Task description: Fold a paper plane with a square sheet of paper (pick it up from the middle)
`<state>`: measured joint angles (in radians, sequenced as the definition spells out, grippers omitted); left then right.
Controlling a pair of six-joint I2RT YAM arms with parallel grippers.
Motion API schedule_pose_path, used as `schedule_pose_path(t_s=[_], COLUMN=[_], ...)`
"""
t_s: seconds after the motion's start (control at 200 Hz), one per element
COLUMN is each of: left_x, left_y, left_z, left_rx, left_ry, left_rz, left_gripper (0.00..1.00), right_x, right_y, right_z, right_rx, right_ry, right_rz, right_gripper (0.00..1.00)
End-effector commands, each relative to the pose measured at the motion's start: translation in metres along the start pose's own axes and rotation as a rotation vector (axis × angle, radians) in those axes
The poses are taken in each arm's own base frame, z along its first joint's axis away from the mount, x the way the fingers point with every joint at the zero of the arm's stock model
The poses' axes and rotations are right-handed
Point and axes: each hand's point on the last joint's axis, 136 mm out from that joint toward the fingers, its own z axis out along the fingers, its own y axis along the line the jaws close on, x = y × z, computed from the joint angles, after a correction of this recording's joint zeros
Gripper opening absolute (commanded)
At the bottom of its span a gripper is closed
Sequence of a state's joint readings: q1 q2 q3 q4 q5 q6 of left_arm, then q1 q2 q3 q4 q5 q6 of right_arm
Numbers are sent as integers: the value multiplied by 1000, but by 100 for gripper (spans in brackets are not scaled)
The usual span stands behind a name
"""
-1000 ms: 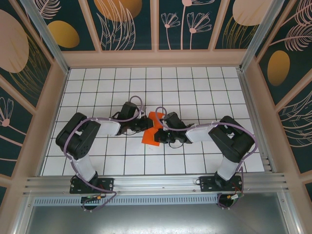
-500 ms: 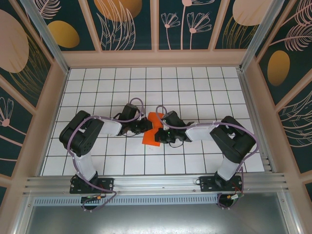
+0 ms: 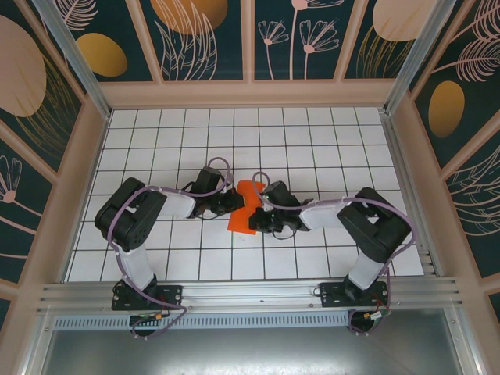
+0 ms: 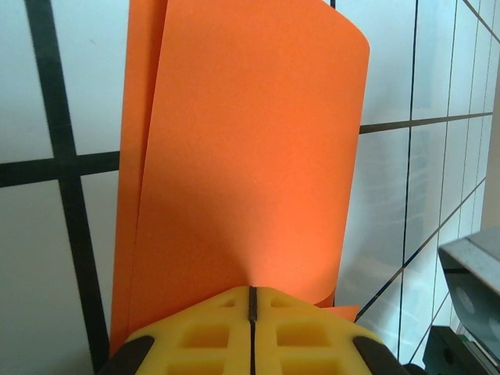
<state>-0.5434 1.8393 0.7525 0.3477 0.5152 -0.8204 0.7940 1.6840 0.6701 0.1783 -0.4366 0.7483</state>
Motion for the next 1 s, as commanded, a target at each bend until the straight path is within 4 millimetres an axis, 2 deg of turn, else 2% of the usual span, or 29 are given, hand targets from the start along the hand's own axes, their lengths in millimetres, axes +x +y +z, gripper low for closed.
schedule_pose_path(t_s=[0.0,0.165,0.305,0.46,0.645,0.671,0.891,0.996], left_x=[9,8,8,8,5,2,-5,-9], left_y=[46,45,42,34,14,5,-12,-13], left_z=[0,0,-1,-5,-25,-33,-60,-65], left_rx=[-167,-161,-154,-126,-18,11,25,-4], left_ry=[-13,-13,-14,-18,-110,-140,-229,-241], left_rz=[-58,-62,-59,-65,-165,-173,-166,-133], left_gripper=[7,7,8,8,11,12,21,22], right_x=[37,48,45,25,-10,-13,-34,-37], right_y=[-20,-27,-28,-21,-21,-20,6,7], right_z=[-5,-10,-18,-34,-54,-55,-52,-47], right_rx=[57,91,127,137,101,89,-61,-64], right_ry=[89,115,95,1,-158,-171,-212,-215], right_rz=[36,25,6,6,109,124,161,167], right_gripper=[10,10,10,11,30,33,43,46])
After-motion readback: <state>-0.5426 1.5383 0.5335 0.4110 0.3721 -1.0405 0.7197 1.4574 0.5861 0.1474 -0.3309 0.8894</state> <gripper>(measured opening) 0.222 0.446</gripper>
